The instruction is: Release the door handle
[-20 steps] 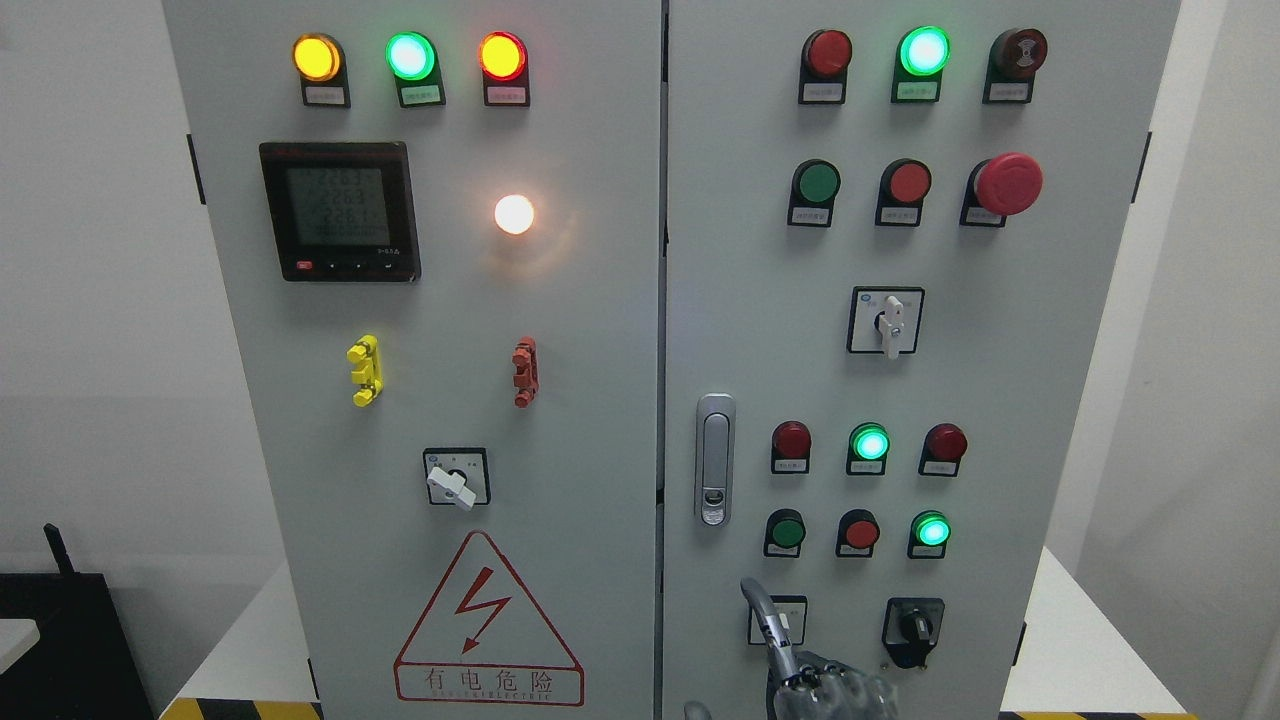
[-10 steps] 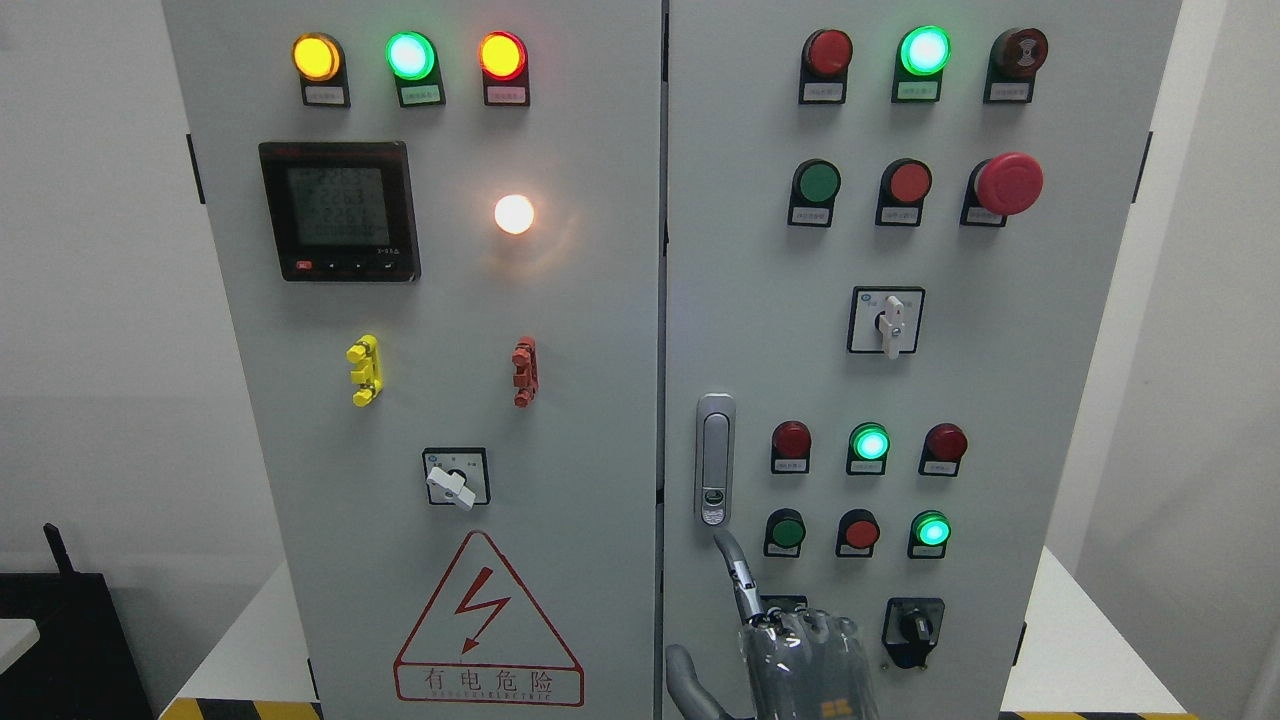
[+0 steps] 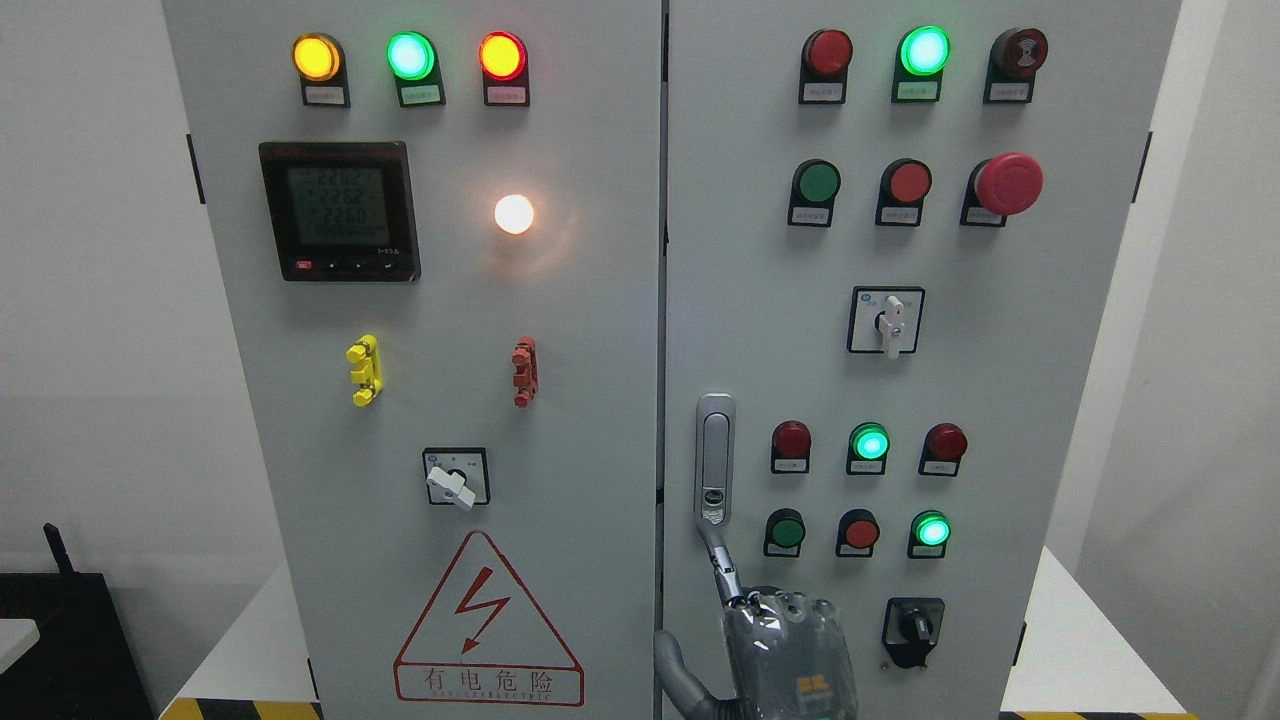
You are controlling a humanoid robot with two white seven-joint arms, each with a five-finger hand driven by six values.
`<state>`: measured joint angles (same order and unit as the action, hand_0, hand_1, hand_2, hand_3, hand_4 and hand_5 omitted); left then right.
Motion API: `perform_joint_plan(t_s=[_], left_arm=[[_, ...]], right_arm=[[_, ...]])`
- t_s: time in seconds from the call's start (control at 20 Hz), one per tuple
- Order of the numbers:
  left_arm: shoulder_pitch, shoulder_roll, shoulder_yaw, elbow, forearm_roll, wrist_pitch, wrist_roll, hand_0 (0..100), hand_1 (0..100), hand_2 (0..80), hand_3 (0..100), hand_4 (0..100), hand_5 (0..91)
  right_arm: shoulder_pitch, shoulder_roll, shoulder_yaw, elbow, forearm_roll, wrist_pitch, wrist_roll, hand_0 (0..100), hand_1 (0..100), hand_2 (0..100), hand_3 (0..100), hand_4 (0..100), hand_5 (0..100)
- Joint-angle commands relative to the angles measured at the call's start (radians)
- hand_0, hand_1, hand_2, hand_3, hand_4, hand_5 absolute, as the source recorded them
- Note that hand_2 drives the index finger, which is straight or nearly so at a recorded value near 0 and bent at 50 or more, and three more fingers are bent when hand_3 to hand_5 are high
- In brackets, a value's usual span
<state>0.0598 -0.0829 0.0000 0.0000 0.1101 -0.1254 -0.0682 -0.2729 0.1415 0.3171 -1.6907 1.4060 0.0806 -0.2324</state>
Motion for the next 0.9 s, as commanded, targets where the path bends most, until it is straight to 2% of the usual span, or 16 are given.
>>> perform_joint_plan(t_s=[0.0,0.6,0.7,0.85], left_arm=[[0.0,0.0,-0.012,-0.015,-0.001,0.0,-0.001,12,39,0.0,0,0,0.0],[0.0,0.0,-0.012,-0.015,0.0,0.0,-0.001,12,39,0.0,0,0,0.0],[0.0,0.0,-0.012,-0.015,0.0,0.0,-0.001,12,39,0.0,0,0,0.0],[0.0,0.0,-0.012,-0.015,0.0,0.0,-0.001,12,39,0.0,0,0,0.0]], right_arm=[[-0.025,0.001,0.01,0.032,0.002,0.024,0.001,39,33,0,100,100,99],[-0.028,0.003,0.01,0.039,0.002,0.041,0.004,39,33,0,100,100,99],[-0.028,0.003,0.008,0.039,0.002,0.042,0.022,39,33,0,100,100,99],[-0.026,0.003,0.005,0.037,0.002,0.047,0.025,39,33,0,100,100,99]])
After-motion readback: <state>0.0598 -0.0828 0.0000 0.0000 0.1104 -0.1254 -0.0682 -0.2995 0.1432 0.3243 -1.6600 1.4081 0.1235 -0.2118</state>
